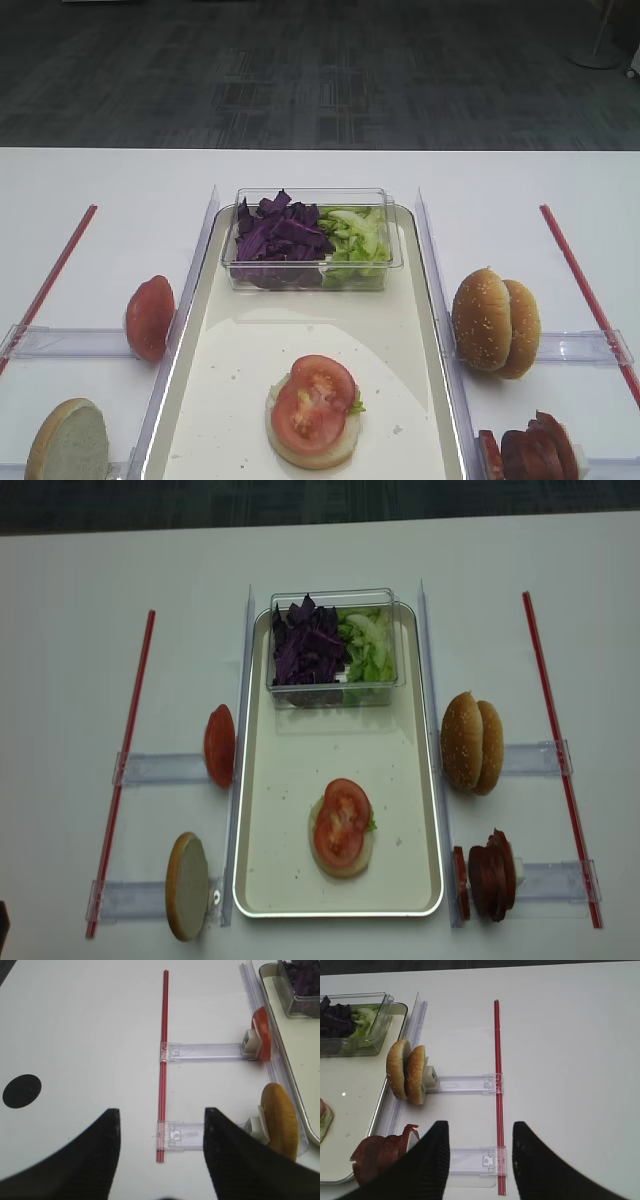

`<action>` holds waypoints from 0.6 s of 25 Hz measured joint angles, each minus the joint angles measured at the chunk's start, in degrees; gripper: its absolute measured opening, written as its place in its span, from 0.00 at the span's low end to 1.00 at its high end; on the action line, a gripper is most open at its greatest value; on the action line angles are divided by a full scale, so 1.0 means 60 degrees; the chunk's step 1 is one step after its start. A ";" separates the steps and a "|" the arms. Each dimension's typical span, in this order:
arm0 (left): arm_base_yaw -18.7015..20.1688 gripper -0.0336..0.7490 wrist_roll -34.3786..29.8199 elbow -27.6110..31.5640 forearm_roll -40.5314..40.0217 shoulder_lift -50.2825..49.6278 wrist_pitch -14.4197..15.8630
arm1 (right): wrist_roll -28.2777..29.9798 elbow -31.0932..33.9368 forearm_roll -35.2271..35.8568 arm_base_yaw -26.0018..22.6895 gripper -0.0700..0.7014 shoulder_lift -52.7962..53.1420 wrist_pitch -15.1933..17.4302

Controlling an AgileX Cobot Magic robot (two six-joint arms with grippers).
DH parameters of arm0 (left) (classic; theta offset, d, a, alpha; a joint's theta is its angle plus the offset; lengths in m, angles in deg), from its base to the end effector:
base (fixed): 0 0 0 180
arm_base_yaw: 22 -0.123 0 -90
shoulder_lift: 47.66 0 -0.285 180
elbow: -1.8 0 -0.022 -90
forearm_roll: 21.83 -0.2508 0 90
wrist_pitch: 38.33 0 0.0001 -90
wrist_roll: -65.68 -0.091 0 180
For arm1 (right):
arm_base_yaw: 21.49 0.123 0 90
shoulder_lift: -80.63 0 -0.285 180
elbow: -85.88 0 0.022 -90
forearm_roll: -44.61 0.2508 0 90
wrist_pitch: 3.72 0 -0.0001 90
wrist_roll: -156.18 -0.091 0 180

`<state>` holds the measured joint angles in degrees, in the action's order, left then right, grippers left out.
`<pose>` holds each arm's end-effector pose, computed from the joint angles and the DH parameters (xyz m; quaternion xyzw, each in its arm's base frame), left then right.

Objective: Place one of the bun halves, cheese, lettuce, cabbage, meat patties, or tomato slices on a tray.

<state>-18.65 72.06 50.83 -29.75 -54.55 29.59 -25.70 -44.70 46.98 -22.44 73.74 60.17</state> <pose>-0.0118 0.0123 0.2659 -0.0305 0.8797 0.0286 0.4737 -0.0078 0.0035 0.2688 0.0200 0.8665 0.0247 0.4982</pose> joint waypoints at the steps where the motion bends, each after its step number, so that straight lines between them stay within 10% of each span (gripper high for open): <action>1: 0.0000 0.50 0.0000 0.0000 0.0000 0.0000 0.0000 | 0.0000 0.0000 0.0000 0.0000 0.53 0.0000 0.0000; 15: 0.0000 0.50 0.0000 0.0000 0.0000 0.0000 0.0000 | 0.0000 0.0000 0.0000 0.0000 0.53 0.0000 0.0000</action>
<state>-18.65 72.06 50.83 -29.75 -54.55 29.59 -25.70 -44.70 46.98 -22.44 73.74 60.17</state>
